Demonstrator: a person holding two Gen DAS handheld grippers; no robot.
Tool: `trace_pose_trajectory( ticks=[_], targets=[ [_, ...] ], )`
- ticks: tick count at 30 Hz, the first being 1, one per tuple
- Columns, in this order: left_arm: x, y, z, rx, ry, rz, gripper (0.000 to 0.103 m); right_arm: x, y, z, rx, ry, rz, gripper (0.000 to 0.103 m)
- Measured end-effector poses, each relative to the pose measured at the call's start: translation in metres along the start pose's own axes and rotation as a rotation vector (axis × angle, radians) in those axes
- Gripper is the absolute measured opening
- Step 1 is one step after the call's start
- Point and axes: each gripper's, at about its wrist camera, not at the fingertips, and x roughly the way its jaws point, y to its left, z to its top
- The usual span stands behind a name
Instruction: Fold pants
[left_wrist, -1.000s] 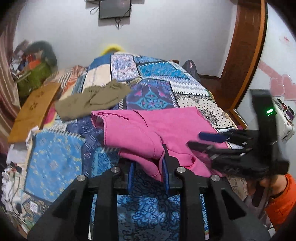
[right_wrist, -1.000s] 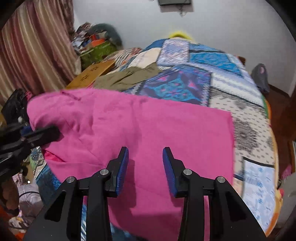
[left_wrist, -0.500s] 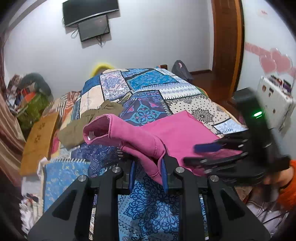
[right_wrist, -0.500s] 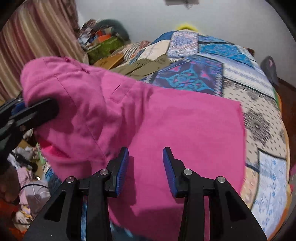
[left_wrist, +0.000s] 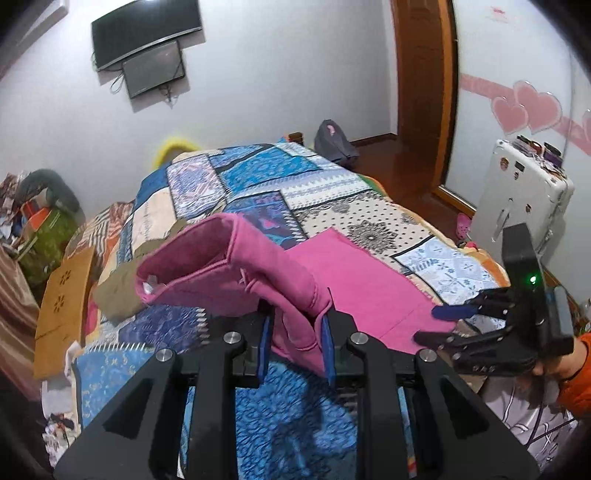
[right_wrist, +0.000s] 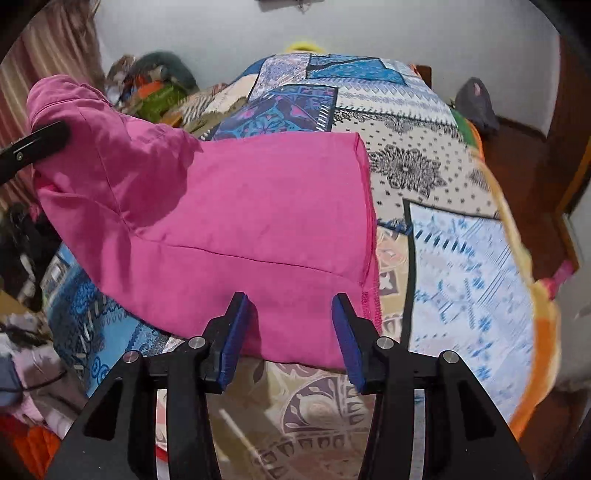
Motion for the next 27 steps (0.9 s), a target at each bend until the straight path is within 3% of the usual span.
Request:
trace_pose_trajectory(
  ticks=[11, 14, 27],
  targets=[
    [0.037, -0.045, 0.026, 0.045, 0.06, -0.134, 0.02, -0.001, -0.007, -0.006, 0.05, -0.029, 0.041, 0.044],
    [0.051, -0.053, 0.031, 0.045, 0.09, -0.163, 0.018, -0.002, -0.01, -0.007, 0.061, -0.024, 0.041, 0.048],
    [0.094, -0.08, 0.023, 0.033, 0.202, -0.223, 0.018, -0.033, -0.035, -0.006, 0.108, -0.054, -0.016, 0.048]
  ],
)
